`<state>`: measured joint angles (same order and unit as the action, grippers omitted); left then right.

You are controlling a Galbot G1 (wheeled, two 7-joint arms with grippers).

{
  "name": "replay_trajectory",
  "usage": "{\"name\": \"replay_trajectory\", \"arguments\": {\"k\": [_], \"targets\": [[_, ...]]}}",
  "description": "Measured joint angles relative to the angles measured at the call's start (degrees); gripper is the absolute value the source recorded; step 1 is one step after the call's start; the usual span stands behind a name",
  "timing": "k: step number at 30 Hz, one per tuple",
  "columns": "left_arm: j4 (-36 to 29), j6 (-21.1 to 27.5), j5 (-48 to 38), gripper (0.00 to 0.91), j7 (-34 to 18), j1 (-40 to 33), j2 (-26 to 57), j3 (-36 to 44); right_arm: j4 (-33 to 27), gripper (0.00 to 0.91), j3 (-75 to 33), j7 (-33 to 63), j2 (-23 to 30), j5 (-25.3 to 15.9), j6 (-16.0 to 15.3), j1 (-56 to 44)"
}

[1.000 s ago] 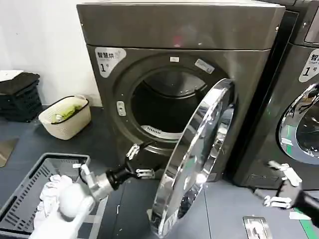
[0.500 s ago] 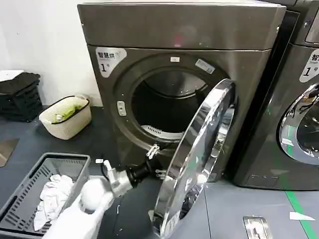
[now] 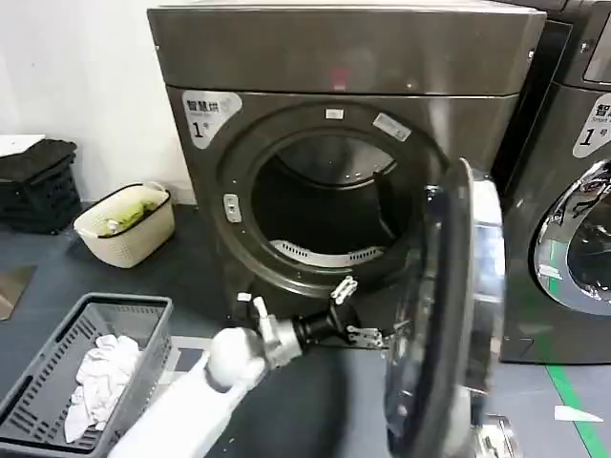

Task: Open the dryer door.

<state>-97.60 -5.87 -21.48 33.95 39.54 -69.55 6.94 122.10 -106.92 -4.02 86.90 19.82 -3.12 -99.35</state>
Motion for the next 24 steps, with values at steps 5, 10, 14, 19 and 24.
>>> {"name": "replay_trajectory", "arguments": {"k": [5, 10, 14, 19, 24], "targets": [[2.77, 0.07, 0.91, 0.907, -1.4, -2.86, -3.48, 3.17, 0.15, 0.907, -4.74, 5.65, 2.34, -2.02, -0.46, 0.15], [5.66, 0.33, 1.56, 0.907, -2.66, -5.39, -6.8, 5.59, 1.33, 0.907, -8.61, 8.85, 5.13, -3.67, -1.28, 0.82], [8.0, 0.51, 2.21, 0.907, -3.41, -7.38, -9.72, 7.57, 1.44, 0.907, -11.22, 10.5, 5.31, -4.65, -1.3, 1.22], [10.87, 0.98, 3.45, 0.907, -4.59, -9.75, -12.75, 9.35, 0.21, 0.907, -14.23, 12.74, 5.3, -4.65, -1.38, 1.27], [14.22, 1.18, 3.8, 0.907, -5.41, -11.73, -15.67, 10.53, -0.8, 0.907, -16.82, 14.67, 5.3, -5.64, -1.43, 1.71]]}}
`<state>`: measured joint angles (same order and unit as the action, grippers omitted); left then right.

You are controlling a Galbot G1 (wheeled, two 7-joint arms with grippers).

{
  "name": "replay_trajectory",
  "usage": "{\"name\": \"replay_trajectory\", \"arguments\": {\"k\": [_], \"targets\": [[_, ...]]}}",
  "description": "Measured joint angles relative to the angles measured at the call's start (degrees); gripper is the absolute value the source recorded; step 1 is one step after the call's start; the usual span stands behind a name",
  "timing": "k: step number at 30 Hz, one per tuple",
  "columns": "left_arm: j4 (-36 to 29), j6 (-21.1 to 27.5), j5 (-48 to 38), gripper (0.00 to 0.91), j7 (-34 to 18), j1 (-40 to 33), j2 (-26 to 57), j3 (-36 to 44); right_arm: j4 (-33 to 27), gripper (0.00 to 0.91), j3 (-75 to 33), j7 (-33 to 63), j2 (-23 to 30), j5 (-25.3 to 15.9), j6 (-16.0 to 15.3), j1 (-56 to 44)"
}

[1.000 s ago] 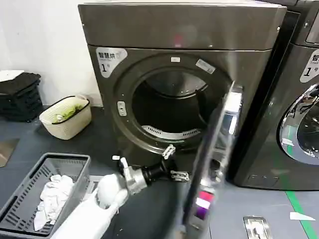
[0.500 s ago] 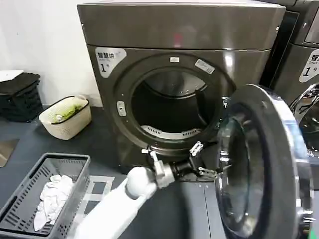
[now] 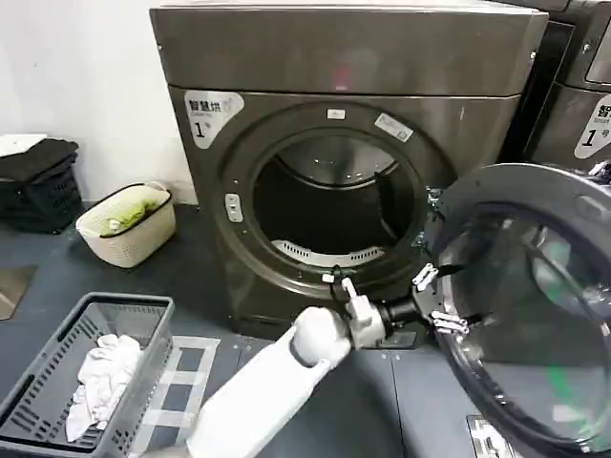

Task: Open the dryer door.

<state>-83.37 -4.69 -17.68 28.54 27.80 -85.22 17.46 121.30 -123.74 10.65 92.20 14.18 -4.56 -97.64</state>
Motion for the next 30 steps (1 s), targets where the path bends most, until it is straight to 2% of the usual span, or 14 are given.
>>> {"name": "replay_trajectory", "arguments": {"k": [5, 18, 21, 25, 30], "targets": [[3.4, 0.04, 0.34, 0.907, -0.34, -2.44, -2.91, 0.63, -0.04, 0.907, -1.03, 0.49, -0.01, -1.78, 0.45, 0.3], [7.79, 0.18, 0.35, 0.907, -0.05, -5.19, -7.0, 1.41, -0.17, 0.907, -2.1, 0.27, -0.01, -1.63, 0.38, 0.54], [7.19, 0.92, 0.37, 0.907, -0.02, -4.69, -6.9, 1.48, -0.6, 0.907, -1.94, -0.03, -0.01, -1.3, 0.28, 0.55], [4.89, 4.23, 0.33, 0.907, 0.03, -3.16, -5.16, 1.61, -1.75, 0.907, -1.25, -0.3, -0.01, -1.31, -0.09, 0.6], [-1.44, 8.74, -1.21, 0.907, -2.3, -0.36, -1.18, 1.78, -3.0, 0.907, -0.41, -0.32, -0.01, -0.9, -0.55, 0.54]]}}
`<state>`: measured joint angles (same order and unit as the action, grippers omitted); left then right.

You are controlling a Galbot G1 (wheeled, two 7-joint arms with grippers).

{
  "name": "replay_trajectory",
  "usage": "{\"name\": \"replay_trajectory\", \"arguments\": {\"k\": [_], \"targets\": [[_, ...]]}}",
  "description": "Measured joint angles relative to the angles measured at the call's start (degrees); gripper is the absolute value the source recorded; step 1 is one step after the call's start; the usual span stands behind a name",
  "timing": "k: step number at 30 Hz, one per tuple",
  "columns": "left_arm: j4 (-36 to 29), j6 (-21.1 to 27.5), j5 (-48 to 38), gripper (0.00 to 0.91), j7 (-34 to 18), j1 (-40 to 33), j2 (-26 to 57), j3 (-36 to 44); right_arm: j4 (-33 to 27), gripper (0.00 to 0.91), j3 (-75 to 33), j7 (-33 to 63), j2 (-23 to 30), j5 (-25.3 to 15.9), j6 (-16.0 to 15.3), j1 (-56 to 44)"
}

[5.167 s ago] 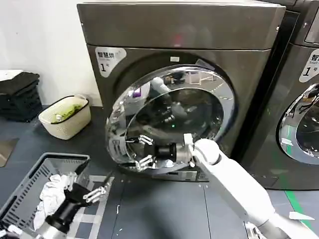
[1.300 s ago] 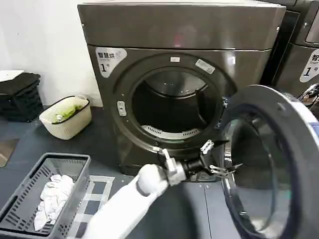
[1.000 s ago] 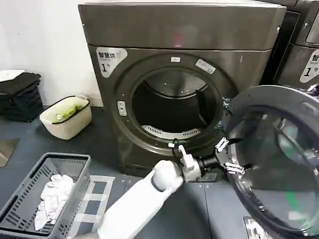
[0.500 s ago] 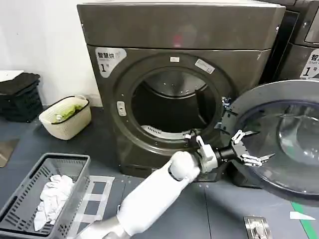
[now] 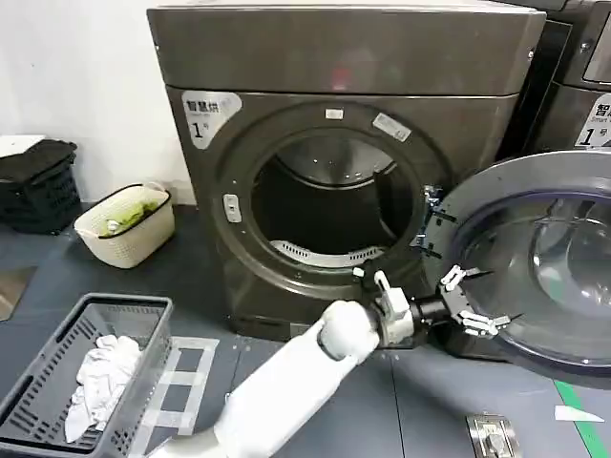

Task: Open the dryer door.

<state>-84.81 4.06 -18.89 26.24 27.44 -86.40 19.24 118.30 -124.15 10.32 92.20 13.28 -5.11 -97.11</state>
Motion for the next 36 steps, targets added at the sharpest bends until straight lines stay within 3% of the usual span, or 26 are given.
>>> {"name": "replay_trajectory", "arguments": {"k": [13, 19, 28, 36], "targets": [[-21.63, 11.5, -4.87, 0.907, -5.9, 10.5, 18.86, -4.62, -2.87, 0.907, 2.29, 1.6, -0.17, 1.14, -2.93, 0.03], [-30.11, 16.59, -6.63, 0.907, -10.3, 17.17, 25.77, -11.38, -4.33, 0.907, 3.84, 1.41, -3.79, 1.19, -3.43, 0.74], [-39.6, 23.21, -8.31, 0.907, -18.3, 29.93, 35.3, -25.34, -7.0, 0.907, 5.55, -0.17, -7.8, 0.99, -3.14, 1.79], [-42.86, 31.06, -18.52, 0.907, -29.04, 36.81, 40.45, -36.04, -9.41, 0.907, 7.61, -0.87, -9.97, 1.65, -2.72, 2.44]]}}
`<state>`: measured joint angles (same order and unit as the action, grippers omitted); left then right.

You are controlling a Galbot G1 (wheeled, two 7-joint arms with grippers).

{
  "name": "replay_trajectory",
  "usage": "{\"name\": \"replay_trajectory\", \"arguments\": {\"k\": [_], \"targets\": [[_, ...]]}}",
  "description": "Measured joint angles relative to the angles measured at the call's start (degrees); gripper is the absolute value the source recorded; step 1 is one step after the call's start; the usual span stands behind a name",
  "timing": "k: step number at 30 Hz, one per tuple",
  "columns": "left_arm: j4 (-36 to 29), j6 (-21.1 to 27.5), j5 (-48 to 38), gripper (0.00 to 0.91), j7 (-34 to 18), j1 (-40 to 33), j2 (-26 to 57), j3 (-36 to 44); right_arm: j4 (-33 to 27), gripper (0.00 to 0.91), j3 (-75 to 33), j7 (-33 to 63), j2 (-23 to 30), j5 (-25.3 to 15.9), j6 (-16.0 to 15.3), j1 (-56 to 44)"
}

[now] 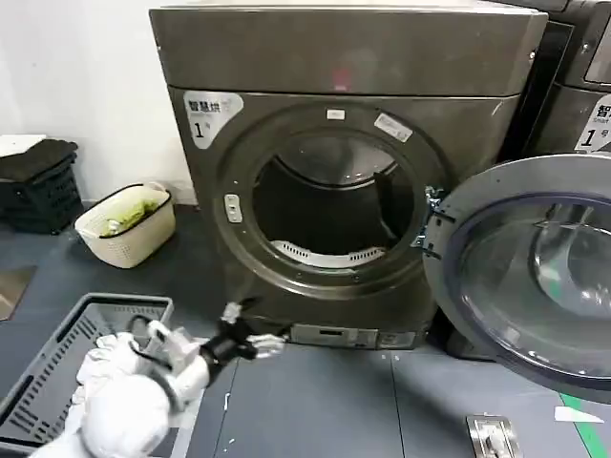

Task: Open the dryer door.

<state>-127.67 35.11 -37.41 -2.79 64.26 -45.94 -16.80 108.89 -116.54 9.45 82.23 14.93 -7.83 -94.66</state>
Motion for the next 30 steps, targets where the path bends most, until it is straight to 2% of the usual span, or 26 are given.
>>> {"name": "replay_trajectory", "arguments": {"k": [4, 8, 14, 25, 30], "targets": [[0.54, 3.65, -8.01, 0.907, -6.49, 1.42, 2.14, -4.39, -0.53, 0.907, 1.02, -0.45, -0.23, 1.62, -0.05, 0.01], [1.47, 7.02, -17.05, 0.907, -13.76, 2.61, 4.31, -8.17, -0.36, 0.907, 1.44, -1.23, -0.23, 4.92, -0.23, -0.34], [2.84, 7.14, -31.36, 0.907, -26.08, 5.31, 8.16, -13.48, -0.23, 0.907, 1.51, -2.11, -0.46, 7.72, 0.26, -1.04], [10.2, 7.12, -43.25, 0.907, -37.11, 13.07, 13.97, -21.55, -0.62, 0.907, 1.53, -2.97, -0.46, 12.46, 2.28, -2.19], [14.37, 7.1, -51.67, 0.907, -42.52, 14.62, 15.5, -23.16, -0.82, 0.907, 0.99, -2.68, -0.23, 12.97, 2.57, -2.87]]}}
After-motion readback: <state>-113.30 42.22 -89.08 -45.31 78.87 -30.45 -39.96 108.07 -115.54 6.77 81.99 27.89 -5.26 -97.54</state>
